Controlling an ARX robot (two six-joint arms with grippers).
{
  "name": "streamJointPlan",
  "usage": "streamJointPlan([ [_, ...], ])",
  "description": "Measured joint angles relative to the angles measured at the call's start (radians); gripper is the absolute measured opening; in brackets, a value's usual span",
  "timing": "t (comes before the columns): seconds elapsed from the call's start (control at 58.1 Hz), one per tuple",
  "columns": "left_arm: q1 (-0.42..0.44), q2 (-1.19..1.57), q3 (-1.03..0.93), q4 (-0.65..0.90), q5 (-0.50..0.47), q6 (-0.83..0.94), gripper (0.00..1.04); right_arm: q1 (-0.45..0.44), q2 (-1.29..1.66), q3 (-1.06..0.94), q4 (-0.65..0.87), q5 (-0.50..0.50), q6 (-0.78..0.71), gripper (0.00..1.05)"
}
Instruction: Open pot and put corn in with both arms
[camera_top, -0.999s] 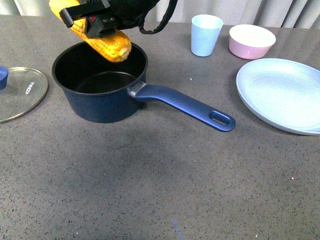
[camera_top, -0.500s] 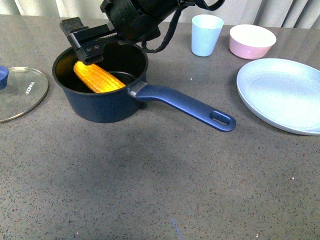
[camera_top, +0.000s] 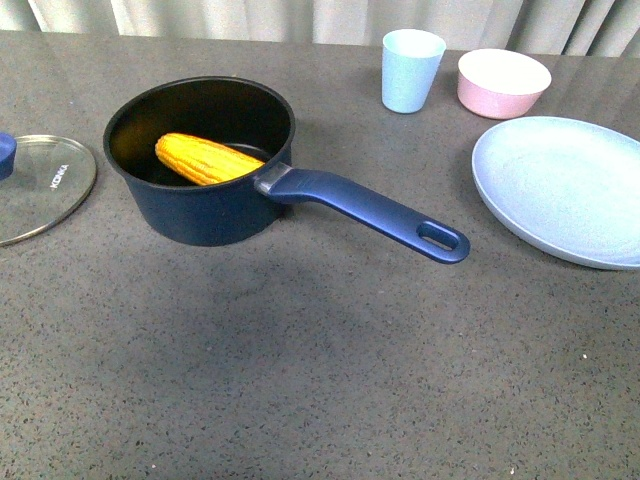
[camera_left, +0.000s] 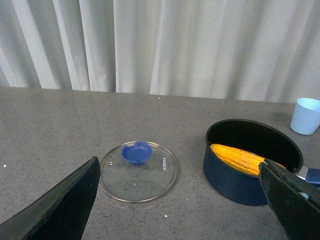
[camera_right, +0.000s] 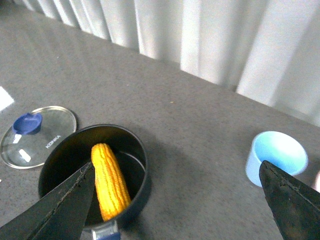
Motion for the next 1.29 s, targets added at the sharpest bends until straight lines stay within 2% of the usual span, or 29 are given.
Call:
streamJointPlan([
  [0.034, 0.000, 0.000, 0.000, 0.000, 0.000, 0.000, 0.96, -0.016, -0.072, -0.063, 0.014, 0.032, 0.015, 0.95],
  [0.103, 0.000, 0.000, 0.000, 0.000, 0.001, 0.000, 0.96, -0.016, -0.171, -0.201, 0.223, 0.350, 0.034, 0.81],
  [0.121, 0.000, 0.000, 0.000, 0.000, 0.001, 0.000, 0.96, -0.018, -0.182, -0.217, 0.245, 0.381, 0.036, 0.80],
  [0.138, 0.000, 0.000, 0.000, 0.000, 0.000, 0.000, 0.96, -0.024, -0.215, -0.265, 0.304, 0.464, 0.040, 0.75],
  [0.172, 0.000, 0.000, 0.000, 0.000, 0.000, 0.000, 0.96, -0.039, -0.255, -0.327, 0.357, 0.528, 0.047, 0.68],
  [0.258, 0.000, 0.000, 0.000, 0.000, 0.000, 0.000, 0.96, -0.080, -0.320, -0.445, 0.410, 0.532, 0.051, 0.54],
  [0.379, 0.000, 0.000, 0.000, 0.000, 0.000, 0.000, 0.96, -0.129, -0.396, -0.605, 0.451, 0.480, 0.051, 0.31],
  [0.551, 0.000, 0.000, 0.000, 0.000, 0.000, 0.000, 0.96, -0.183, -0.503, -0.735, 0.478, 0.428, 0.053, 0.03],
  [0.947, 0.000, 0.000, 0.000, 0.000, 0.000, 0.000, 0.96, -0.282, -0.761, -0.953, 0.433, 0.330, 0.057, 0.02],
  [0.999, 0.000, 0.000, 0.000, 0.000, 0.000, 0.000, 0.96, -0.328, -0.804, -0.973, 0.410, 0.263, 0.057, 0.02],
  [1.033, 0.000, 0.000, 0.000, 0.000, 0.000, 0.000, 0.96, -0.344, -0.820, -0.980, 0.402, 0.254, 0.057, 0.02],
  [1.292, 0.000, 0.000, 0.000, 0.000, 0.000, 0.000, 0.96, -0.367, -0.955, -1.026, 0.314, 0.247, 0.058, 0.02],
])
